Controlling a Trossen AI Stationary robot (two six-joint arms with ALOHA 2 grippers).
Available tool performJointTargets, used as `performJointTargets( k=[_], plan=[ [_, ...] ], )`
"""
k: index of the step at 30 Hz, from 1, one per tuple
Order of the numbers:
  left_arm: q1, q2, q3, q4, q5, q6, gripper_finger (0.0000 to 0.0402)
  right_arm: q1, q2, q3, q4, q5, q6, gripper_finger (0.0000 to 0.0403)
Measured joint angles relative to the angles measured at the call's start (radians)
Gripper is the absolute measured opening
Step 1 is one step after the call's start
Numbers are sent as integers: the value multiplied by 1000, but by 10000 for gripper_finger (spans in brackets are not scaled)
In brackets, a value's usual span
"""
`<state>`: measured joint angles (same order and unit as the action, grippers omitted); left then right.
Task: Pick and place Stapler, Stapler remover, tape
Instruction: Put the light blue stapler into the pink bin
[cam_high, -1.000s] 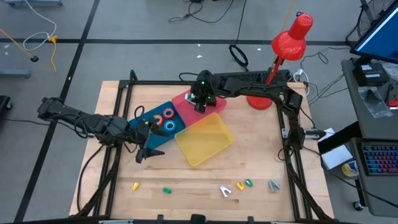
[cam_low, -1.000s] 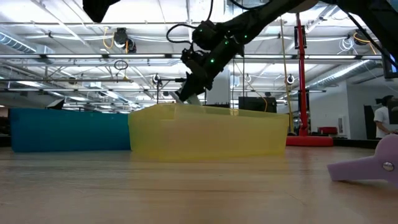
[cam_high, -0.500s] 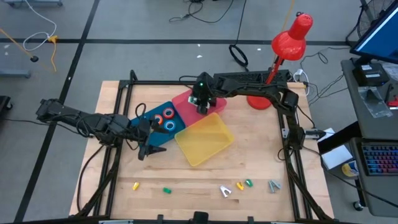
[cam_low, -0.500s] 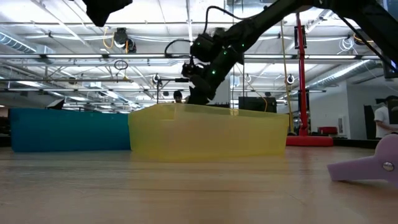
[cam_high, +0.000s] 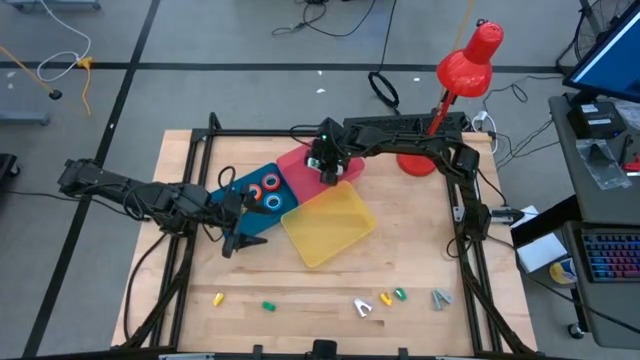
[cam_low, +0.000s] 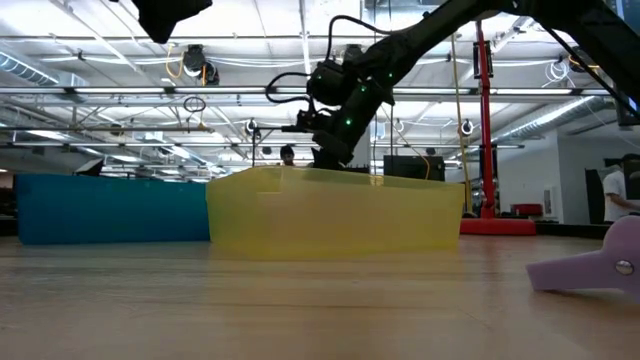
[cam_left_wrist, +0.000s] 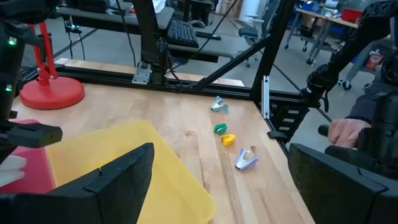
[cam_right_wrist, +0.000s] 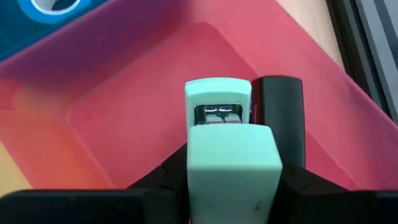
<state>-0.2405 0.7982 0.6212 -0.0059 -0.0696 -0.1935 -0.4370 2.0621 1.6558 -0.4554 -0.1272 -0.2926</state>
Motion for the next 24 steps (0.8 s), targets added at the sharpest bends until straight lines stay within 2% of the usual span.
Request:
performJointTargets(
  k=[24],
  plan=[
    [0, 0, 0, -21, 19, 6, 367, 2, 1, 0, -54, -7, -91, 140]
  ],
)
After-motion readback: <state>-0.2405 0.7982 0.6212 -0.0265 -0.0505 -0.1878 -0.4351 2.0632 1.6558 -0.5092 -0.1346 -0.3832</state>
